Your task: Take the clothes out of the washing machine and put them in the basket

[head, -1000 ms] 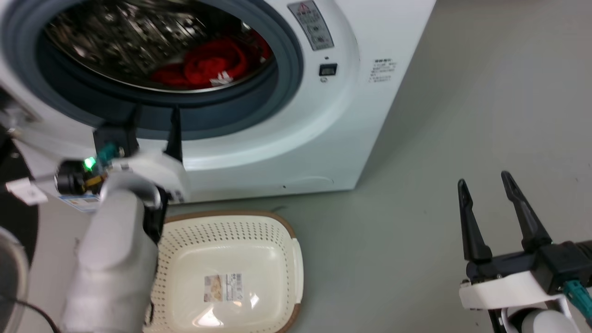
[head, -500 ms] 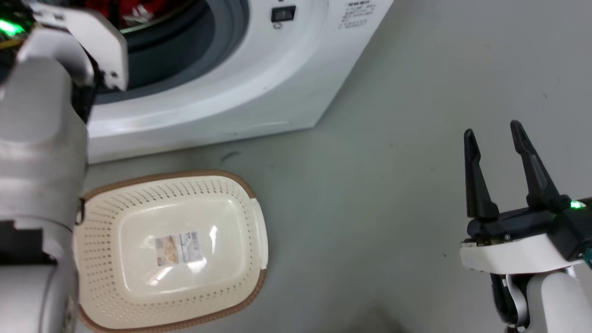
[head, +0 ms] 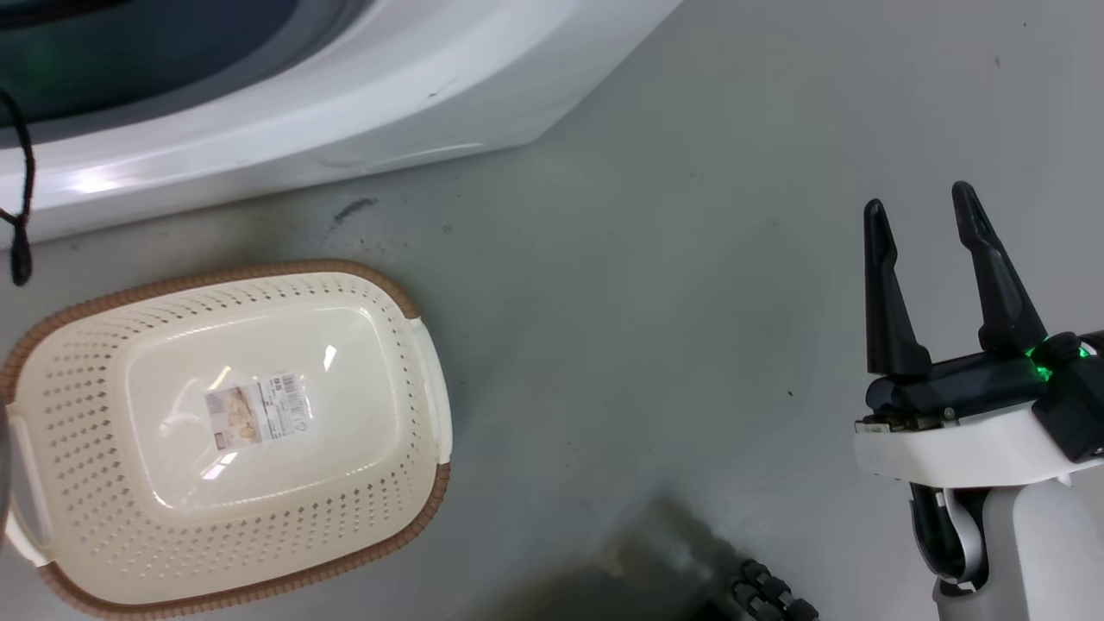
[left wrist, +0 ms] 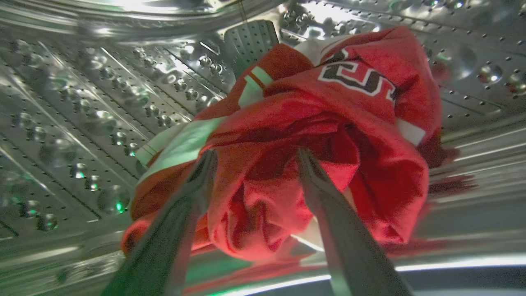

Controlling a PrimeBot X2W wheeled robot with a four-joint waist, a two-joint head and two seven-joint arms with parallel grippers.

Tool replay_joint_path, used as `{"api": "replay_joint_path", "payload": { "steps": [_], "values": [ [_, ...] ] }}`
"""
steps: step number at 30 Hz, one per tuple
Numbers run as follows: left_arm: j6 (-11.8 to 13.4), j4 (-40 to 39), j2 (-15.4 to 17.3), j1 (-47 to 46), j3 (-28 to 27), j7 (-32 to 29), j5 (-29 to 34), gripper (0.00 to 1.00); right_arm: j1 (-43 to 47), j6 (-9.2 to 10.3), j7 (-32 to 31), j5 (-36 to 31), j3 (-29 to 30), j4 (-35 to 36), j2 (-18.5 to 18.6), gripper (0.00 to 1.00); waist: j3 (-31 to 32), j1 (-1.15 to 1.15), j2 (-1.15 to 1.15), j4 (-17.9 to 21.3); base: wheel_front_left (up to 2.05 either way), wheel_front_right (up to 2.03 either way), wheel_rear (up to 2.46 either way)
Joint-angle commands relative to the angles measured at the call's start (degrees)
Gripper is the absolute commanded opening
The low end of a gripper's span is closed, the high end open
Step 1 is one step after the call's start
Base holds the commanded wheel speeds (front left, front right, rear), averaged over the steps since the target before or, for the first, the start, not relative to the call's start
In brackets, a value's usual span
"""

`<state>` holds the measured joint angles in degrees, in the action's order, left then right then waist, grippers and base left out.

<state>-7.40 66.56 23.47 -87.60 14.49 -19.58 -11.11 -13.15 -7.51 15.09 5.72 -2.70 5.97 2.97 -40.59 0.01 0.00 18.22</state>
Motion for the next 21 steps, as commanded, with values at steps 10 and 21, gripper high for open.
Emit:
{"api": "replay_joint_path", "payload": {
  "steps": [10, 21],
  "values": [
    [0.00, -1.64, 3.19, -3.79, 6.38, -9.72, -6.06, 1.00, -2.42, 0.04, 0.12, 1.87, -0.29, 0.51, -0.17, 1.00, -4.65, -0.01, 0.00, 1.70, 0.00, 0.00, 0.00],
    [-0.02, -2.86, 4.35, -2.50, 10.66, -11.72, -10.13, 1.00, -3.28, 0.04, 0.12, 2.56, -0.44, 0.21, -0.17, 1.00, -5.74, -0.01, 0.00, 1.91, 0.00, 0.00, 0.00]
  ]
}}
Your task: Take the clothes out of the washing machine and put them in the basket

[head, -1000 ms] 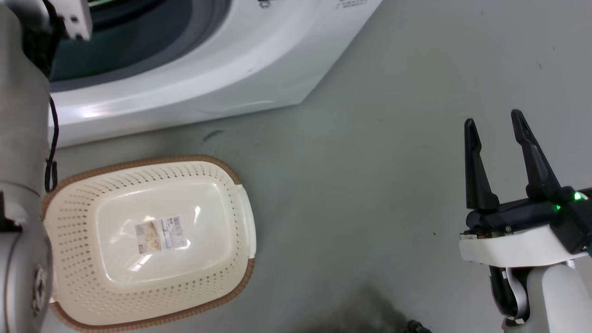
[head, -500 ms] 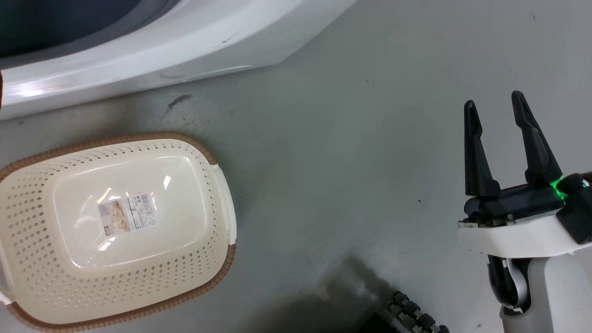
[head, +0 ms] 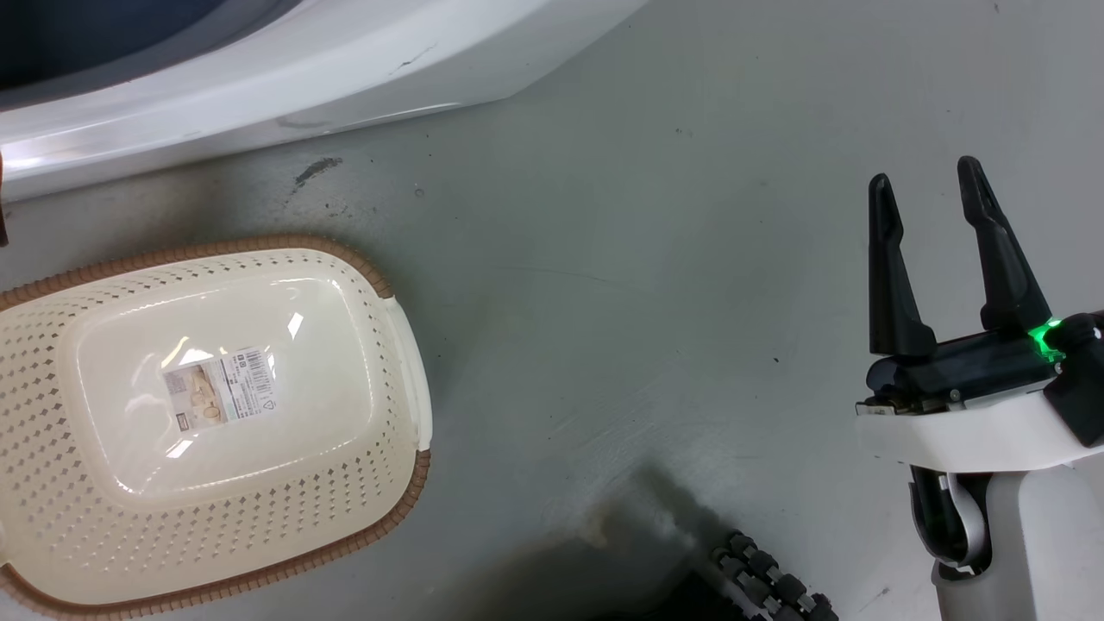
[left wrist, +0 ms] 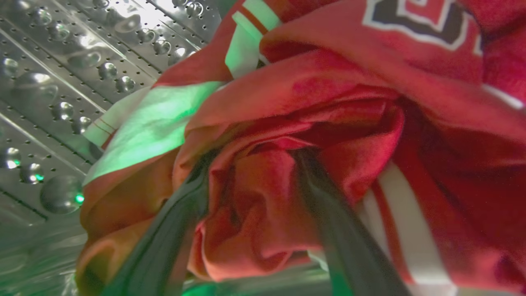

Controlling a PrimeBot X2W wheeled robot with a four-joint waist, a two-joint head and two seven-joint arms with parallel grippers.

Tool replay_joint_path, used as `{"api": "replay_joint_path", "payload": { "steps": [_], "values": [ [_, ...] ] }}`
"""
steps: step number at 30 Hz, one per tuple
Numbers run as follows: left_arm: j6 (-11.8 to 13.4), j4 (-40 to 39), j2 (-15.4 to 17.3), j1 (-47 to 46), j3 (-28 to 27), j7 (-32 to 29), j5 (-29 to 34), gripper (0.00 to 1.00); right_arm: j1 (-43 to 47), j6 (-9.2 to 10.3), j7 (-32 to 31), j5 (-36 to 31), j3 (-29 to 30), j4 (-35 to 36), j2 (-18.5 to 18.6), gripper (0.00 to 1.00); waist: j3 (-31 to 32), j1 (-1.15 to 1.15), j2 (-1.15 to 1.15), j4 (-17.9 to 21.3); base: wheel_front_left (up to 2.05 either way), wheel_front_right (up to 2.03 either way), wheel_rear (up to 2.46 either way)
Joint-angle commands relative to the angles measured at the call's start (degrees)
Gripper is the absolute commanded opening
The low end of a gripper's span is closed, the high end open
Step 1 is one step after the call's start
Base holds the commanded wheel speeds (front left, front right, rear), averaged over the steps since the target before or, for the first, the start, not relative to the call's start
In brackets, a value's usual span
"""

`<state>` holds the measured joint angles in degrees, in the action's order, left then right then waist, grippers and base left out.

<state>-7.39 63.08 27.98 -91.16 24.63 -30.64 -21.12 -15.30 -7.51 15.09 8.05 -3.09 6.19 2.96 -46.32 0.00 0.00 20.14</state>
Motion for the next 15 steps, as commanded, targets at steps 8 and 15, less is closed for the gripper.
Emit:
{"api": "replay_joint_path", "payload": {
  "steps": [8, 15],
  "values": [
    [-0.02, -0.74, 0.58, 1.90, 2.08, 1.76, -2.56, 0.00, -1.09, 0.04, 0.12, -0.18, 0.26, -0.19, -0.16, 1.00, 0.46, 0.00, 0.00, -0.36, 0.00, 0.00, 0.00],
    [-0.02, -1.14, -1.20, 6.05, 0.83, 10.14, -5.18, 0.00, 0.02, 0.04, 0.12, -1.66, 0.50, -0.57, -0.16, 1.00, 4.54, 0.00, 0.00, -2.51, 0.00, 0.00, 0.00]
  ]
}}
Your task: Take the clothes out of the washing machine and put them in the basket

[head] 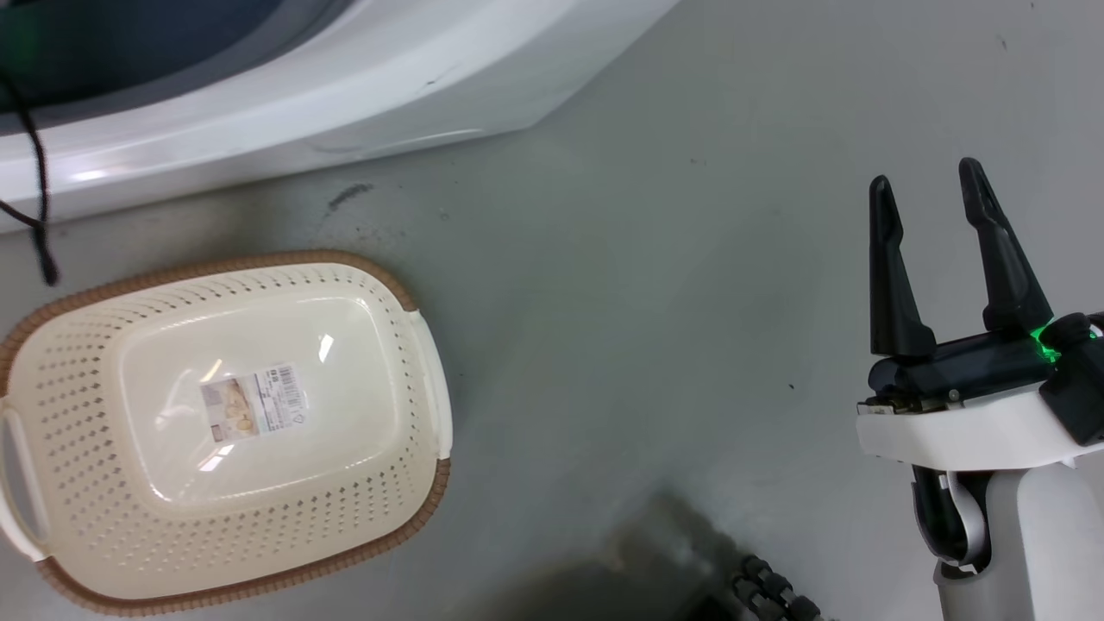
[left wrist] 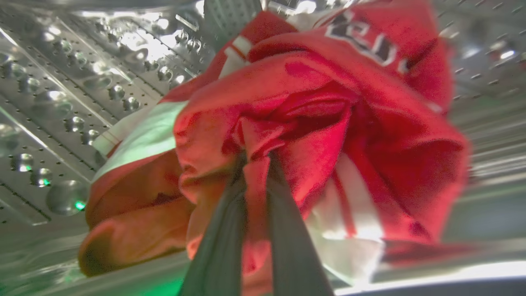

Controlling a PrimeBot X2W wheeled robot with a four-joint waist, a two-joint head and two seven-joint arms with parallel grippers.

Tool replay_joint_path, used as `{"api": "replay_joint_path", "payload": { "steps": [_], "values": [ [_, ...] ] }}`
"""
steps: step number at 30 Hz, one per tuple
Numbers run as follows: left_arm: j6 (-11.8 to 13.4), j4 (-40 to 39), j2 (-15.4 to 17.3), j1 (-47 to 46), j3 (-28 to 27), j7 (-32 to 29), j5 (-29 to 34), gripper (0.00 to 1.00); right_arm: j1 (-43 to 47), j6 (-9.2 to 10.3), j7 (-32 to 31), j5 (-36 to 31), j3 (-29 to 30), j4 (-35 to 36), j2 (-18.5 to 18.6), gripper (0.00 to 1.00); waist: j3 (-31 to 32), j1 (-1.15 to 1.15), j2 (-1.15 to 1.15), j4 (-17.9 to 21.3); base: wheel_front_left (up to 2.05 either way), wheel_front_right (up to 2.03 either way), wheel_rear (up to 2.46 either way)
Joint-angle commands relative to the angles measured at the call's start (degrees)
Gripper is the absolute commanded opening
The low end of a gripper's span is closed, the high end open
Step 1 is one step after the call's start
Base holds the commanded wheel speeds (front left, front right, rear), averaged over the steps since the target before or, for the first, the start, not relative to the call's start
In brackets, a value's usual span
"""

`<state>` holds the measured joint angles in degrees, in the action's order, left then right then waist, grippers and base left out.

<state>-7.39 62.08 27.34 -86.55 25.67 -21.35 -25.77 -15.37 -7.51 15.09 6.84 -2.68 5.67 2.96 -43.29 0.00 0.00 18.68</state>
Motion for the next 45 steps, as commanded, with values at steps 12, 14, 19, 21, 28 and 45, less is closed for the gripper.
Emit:
{"api": "replay_joint_path", "payload": {
  "steps": [12, 14, 19, 21, 28, 45],
  "values": [
    [-0.02, -4.66, -5.61, 15.20, 2.79, 17.34, -5.13, 0.00, 3.27, 0.04, 0.12, -4.14, 0.44, -1.66, -0.13, 1.00, 12.28, 0.00, 0.00, -6.72, 0.00, 0.00, 0.00],
    [-0.02, -5.96, -6.08, 17.76, 3.69, 19.42, -5.97, 0.00, 4.20, 0.05, 0.12, -4.68, 0.52, -2.06, -0.11, 1.00, 14.19, 0.00, 0.00, -7.50, 0.00, 0.00, 0.00],
    [-0.03, -9.25, -6.14, 24.44, 5.15, 24.34, -8.02, 0.00, 6.48, 0.04, 0.12, -5.54, 0.78, -3.06, -0.11, 1.00, 18.61, 0.00, 0.00, -9.27, 0.00, 0.00, 0.00],
    [-0.03, -10.75, -6.02, 26.69, 5.82, 26.11, -8.34, 0.00, 7.42, 0.05, 0.12, -5.85, 1.00, -3.45, -0.11, 1.00, 20.25, 0.00, 0.00, -10.04, 0.00, 0.00, 0.00],
    [0.05, -16.84, -6.31, 34.59, 6.48, 31.31, -9.74, 0.00, 9.90, 0.04, 0.12, -7.09, 1.23, -4.56, -0.11, 1.00, 25.89, 0.00, 0.00, -12.23, 0.00, 0.00, 0.00],
    [9.34, -47.92, -0.47, 55.70, 5.62, 31.79, -10.73, 0.00, 17.17, 0.05, 0.12, -8.25, 1.30, -5.88, -0.12, 1.00, 37.29, 0.00, 0.00, -16.04, 0.00, 0.00, 0.00]
  ]
}}
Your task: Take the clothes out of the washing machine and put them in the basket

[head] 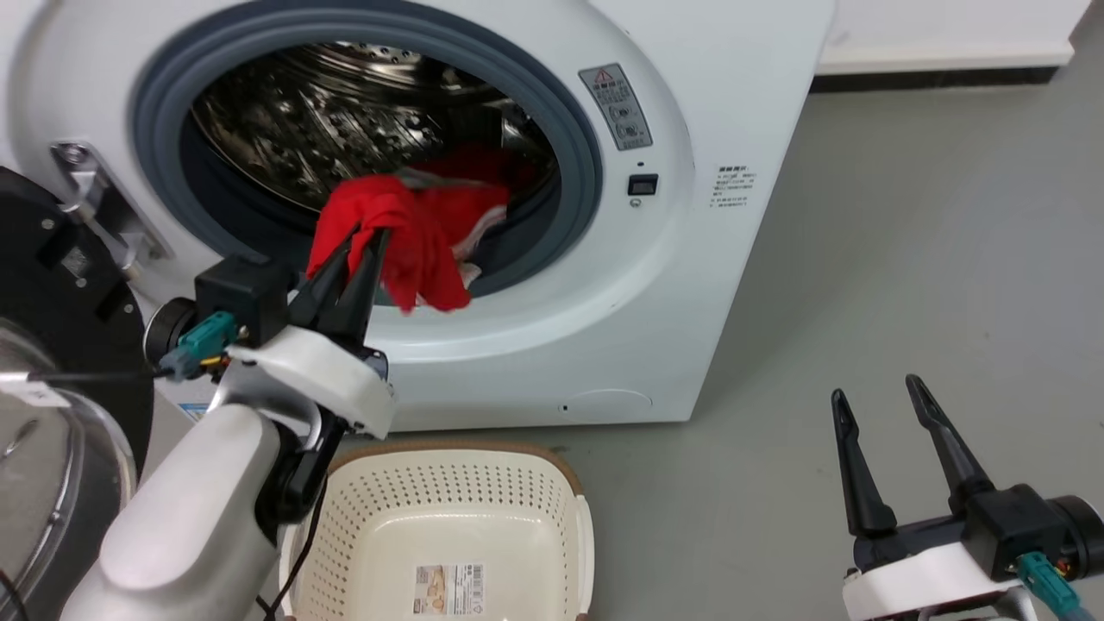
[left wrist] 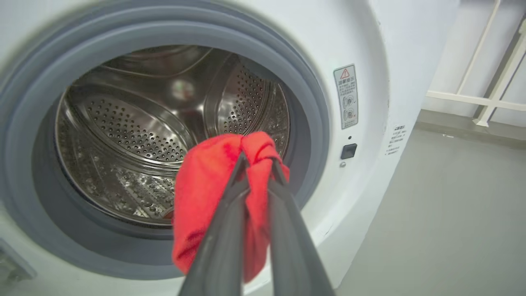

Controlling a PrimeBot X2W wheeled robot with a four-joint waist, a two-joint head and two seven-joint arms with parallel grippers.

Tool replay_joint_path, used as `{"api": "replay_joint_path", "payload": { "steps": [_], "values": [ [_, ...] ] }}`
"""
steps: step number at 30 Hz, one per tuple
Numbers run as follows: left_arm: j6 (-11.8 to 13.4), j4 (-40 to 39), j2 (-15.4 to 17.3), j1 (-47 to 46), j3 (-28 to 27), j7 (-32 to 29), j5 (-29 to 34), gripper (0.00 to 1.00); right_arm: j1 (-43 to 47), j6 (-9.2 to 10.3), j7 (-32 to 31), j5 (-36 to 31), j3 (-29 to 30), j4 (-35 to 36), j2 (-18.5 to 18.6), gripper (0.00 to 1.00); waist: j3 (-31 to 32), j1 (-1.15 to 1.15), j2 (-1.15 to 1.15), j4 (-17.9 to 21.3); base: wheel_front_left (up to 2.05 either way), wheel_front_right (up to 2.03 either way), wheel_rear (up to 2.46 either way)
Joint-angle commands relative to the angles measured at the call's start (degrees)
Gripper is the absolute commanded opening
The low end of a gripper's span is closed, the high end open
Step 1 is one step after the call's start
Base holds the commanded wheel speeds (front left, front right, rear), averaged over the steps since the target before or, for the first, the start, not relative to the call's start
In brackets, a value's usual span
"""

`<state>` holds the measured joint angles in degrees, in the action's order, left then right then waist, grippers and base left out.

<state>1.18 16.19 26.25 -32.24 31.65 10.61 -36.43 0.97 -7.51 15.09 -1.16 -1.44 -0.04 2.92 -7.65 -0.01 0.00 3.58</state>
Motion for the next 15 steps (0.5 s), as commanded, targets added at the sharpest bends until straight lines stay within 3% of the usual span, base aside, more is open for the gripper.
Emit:
{"api": "replay_joint_path", "payload": {
  "steps": [1, 15],
  "values": [
    [1.56, -4.44, 1.16, 2.63, -0.55, -0.50, -0.36, 0.00, 1.31, 0.04, 0.12, -0.28, -0.02, -0.19, -0.08, 1.00, 2.13, 0.01, 0.00, -1.12, 0.00, 0.00, 0.00],
    [10.36, -29.00, 8.69, 12.38, -3.08, -5.18, 1.45, 0.00, 3.89, 0.04, 0.12, -0.12, -0.57, -0.85, -0.08, 1.00, 5.79, 0.01, 0.00, -2.28, 0.00, 0.00, 0.00]
  ]
}}
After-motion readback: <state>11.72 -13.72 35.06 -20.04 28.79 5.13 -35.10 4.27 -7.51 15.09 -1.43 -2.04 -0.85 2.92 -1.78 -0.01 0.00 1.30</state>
